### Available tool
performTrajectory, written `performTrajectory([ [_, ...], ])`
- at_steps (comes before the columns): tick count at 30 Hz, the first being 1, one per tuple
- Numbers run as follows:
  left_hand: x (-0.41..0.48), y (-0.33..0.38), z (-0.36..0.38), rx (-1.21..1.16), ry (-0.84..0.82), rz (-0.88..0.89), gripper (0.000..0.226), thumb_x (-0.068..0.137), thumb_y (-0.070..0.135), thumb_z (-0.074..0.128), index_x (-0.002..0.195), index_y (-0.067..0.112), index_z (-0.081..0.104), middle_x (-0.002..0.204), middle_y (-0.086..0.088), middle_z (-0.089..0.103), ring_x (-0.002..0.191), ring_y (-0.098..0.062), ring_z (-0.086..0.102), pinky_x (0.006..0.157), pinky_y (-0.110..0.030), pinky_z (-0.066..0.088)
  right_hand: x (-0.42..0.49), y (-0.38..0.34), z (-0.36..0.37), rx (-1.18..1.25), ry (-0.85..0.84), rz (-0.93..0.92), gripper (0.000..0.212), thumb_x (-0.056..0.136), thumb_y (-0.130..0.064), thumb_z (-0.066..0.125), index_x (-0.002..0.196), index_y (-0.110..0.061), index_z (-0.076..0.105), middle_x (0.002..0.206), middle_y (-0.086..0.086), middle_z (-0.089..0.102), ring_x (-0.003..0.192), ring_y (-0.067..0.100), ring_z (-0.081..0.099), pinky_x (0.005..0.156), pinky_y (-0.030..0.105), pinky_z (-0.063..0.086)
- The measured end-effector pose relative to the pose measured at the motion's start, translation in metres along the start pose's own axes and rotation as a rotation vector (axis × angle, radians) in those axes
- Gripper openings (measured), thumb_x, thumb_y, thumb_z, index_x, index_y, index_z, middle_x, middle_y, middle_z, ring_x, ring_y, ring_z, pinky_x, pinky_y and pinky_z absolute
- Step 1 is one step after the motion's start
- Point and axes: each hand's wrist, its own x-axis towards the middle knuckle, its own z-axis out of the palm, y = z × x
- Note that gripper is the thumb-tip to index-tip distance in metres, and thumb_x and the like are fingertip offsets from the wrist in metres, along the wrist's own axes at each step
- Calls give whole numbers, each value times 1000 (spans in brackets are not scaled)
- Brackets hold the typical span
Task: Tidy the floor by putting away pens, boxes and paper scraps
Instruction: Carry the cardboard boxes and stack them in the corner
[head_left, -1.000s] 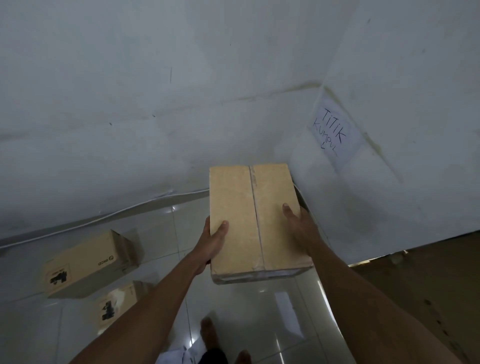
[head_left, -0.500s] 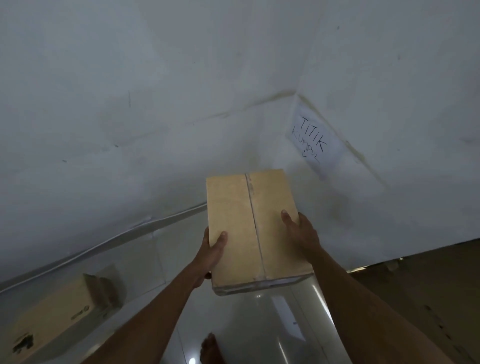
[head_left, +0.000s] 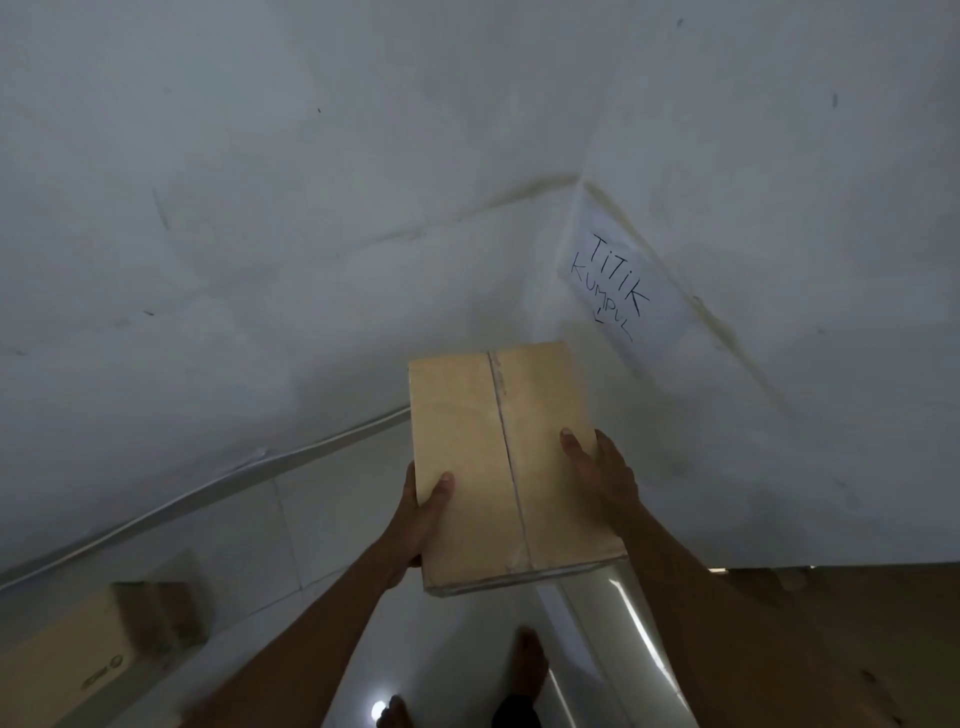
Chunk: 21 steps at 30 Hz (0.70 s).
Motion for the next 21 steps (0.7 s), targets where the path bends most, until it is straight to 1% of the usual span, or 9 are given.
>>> performTrajectory([
  [3,20,3,15,-10,23,1,57,91,55,45,142,44,22,133,6,48,107,-19,55,65,-32,50,31,6,0,-8,-16,-5,72,88,-63,46,147,-23,33,150,5,39,137,31,37,112,41,26],
  [6,42,0,28,-35,40,-10,56,91,54,45,141,43,22,132,5,49,104,-17,56,63,-31,50,61,12,0,-25,-37,-16,72,89,-63,46,147,-23,32,150,5,39,137,31,36,112,40,26],
  [13,94,-14,54,-67,60,-26,57,92,52,44,142,43,20,132,6,47,105,-15,54,72,-34,50,125,37,8,-80,-58,12,80,85,-71,41,148,-24,29,150,7,38,135,34,38,110,46,28],
  [15,107,-24,58,-55,68,-56,56,92,54,44,142,44,20,132,6,47,108,-18,54,76,-38,49,137,47,16,-86,-52,13,78,85,-71,42,147,-25,31,149,6,41,133,34,40,109,46,30],
  [18,128,-41,58,-15,69,-92,58,92,55,43,143,43,17,135,5,46,109,-21,53,75,-37,49,150,60,31,-79,-38,-1,69,88,-65,45,145,-27,35,145,6,45,130,34,44,107,44,33],
  [21,147,-51,53,0,53,-129,61,90,58,43,143,44,15,137,4,45,111,-23,52,78,-43,49,161,72,48,-72,-44,6,65,89,-61,46,143,-25,37,140,8,49,125,34,48,103,42,36],
])
